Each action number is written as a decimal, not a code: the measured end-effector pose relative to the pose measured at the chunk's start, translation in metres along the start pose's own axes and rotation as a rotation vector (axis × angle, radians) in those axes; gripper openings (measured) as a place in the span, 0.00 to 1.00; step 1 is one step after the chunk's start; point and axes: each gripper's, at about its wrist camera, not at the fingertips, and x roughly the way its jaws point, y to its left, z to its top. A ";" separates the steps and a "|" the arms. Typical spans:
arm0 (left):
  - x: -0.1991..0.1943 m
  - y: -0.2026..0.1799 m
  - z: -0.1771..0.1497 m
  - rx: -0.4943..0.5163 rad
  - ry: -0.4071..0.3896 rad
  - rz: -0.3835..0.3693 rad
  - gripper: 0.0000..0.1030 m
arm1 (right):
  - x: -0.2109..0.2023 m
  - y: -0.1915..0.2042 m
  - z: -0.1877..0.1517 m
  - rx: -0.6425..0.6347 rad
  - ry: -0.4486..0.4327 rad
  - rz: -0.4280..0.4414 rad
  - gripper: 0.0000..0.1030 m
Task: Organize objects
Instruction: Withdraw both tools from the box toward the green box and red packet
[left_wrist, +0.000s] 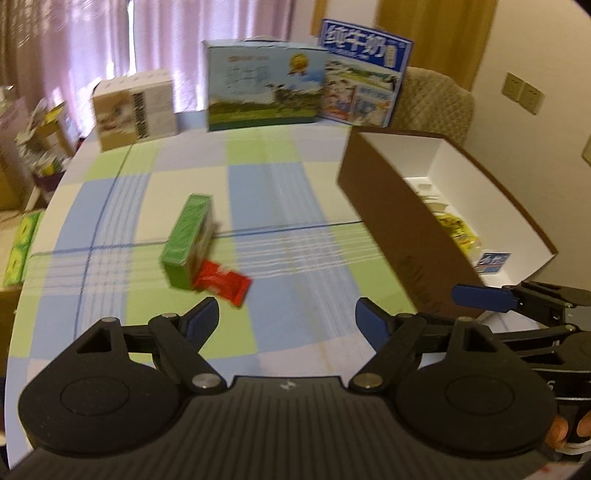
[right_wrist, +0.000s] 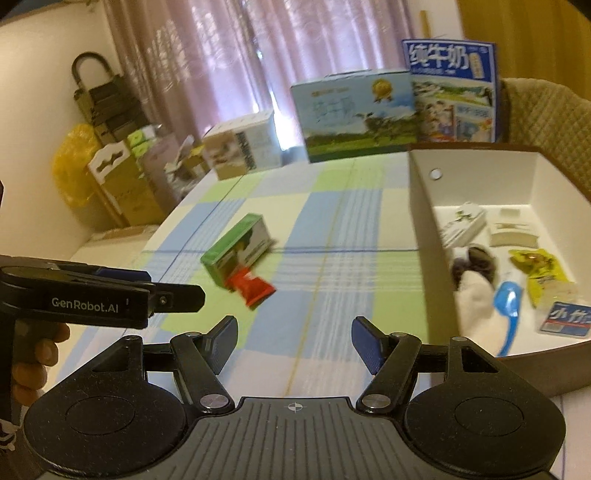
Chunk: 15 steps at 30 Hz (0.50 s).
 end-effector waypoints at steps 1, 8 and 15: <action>0.000 0.005 -0.002 -0.010 0.003 0.008 0.76 | 0.003 0.002 -0.001 -0.004 0.008 0.002 0.64; 0.002 0.027 -0.008 -0.058 0.005 0.057 0.79 | 0.030 0.009 -0.009 -0.022 0.075 -0.006 0.64; 0.018 0.047 -0.006 -0.088 0.036 0.101 0.82 | 0.059 0.016 -0.003 -0.073 0.110 -0.014 0.64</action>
